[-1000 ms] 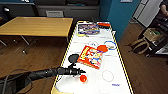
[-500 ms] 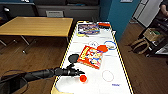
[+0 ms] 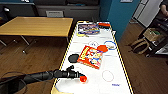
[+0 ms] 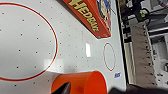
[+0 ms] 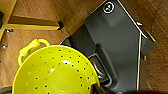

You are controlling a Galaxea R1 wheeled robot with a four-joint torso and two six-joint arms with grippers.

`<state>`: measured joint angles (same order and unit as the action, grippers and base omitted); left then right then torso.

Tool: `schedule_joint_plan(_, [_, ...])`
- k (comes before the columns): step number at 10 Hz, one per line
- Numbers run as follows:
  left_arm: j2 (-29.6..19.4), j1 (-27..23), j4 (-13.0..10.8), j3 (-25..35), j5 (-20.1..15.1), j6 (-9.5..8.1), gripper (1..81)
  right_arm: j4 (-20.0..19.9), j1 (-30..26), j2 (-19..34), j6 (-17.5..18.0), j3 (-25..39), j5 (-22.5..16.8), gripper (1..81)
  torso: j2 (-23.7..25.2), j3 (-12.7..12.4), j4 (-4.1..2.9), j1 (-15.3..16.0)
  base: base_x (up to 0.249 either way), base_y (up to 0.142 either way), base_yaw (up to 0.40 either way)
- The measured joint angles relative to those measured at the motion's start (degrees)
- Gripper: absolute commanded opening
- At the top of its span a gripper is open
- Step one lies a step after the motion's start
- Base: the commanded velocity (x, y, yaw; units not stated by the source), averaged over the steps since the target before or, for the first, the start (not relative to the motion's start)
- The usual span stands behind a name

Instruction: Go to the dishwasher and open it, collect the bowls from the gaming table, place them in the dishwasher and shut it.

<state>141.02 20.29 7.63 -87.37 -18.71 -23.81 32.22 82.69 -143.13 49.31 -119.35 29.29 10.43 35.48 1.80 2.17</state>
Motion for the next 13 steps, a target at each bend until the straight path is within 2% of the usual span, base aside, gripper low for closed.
schedule_joint_plan(5, [-0.11, 0.50, -0.96, 0.40, 0.30, 0.02, 81.1, 0.22, -0.02, 0.00, 0.02, 0.11, 0.00, 1.0, 0.00, 0.00, 0.00, 0.00, 0.000, 0.000, 0.000])
schedule_joint_plan(7, [-0.09, 1.99, -2.05, 0.40, 0.24, 0.00, 81.1, 0.24, -0.30, -0.01, 0.00, 0.27, -0.05, 1.0, 0.00, 0.00, 0.00, 0.00, 0.000, 0.000, 0.000])
schedule_joint_plan(10, [1.26, 2.34, -2.27, -1.96, 0.09, -0.33, 81.1, 0.52, -0.52, 0.00, 0.02, 0.63, -0.02, 1.0, 0.00, 0.00, 0.00, 0.00, 0.000, 0.000, 0.000])
schedule_joint_plan(13, [3.41, 2.15, -2.27, -3.72, -0.02, -1.96, 81.1, 0.66, -0.50, -0.01, 0.02, 0.71, -0.02, 1.0, 0.00, 0.00, 0.00, 0.00, 0.000, 0.000, 0.000])
